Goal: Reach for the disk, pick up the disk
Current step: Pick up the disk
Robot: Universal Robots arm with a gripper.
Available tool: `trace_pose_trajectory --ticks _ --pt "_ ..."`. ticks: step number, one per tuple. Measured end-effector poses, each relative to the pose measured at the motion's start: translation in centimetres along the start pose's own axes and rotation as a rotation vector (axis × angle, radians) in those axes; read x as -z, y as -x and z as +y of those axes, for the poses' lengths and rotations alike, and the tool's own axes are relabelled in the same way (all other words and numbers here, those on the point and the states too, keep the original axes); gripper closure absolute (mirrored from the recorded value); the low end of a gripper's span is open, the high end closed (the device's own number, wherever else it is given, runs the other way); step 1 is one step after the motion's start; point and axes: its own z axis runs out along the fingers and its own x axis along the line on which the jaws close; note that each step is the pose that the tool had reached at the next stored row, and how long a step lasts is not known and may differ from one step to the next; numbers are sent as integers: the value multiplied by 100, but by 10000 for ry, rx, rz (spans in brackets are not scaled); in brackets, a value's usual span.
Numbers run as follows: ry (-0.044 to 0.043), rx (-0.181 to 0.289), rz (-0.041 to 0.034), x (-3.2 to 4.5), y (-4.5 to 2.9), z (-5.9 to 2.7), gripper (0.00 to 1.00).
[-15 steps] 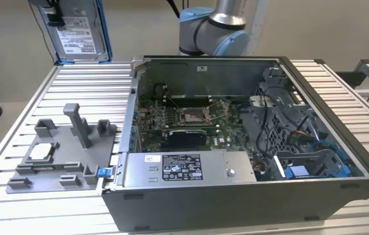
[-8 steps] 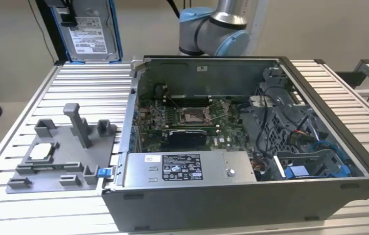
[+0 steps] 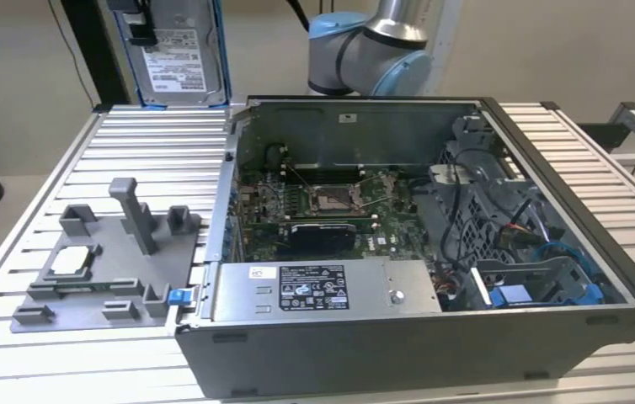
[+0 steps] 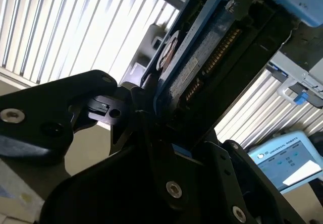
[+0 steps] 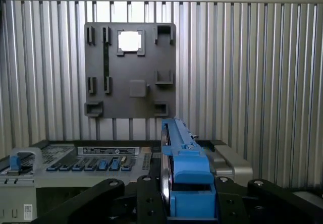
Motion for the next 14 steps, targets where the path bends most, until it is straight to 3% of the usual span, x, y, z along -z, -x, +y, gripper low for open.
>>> trace_pose_trajectory --ticks 14 --pt "16 -2 0 -2 11 -459 100"
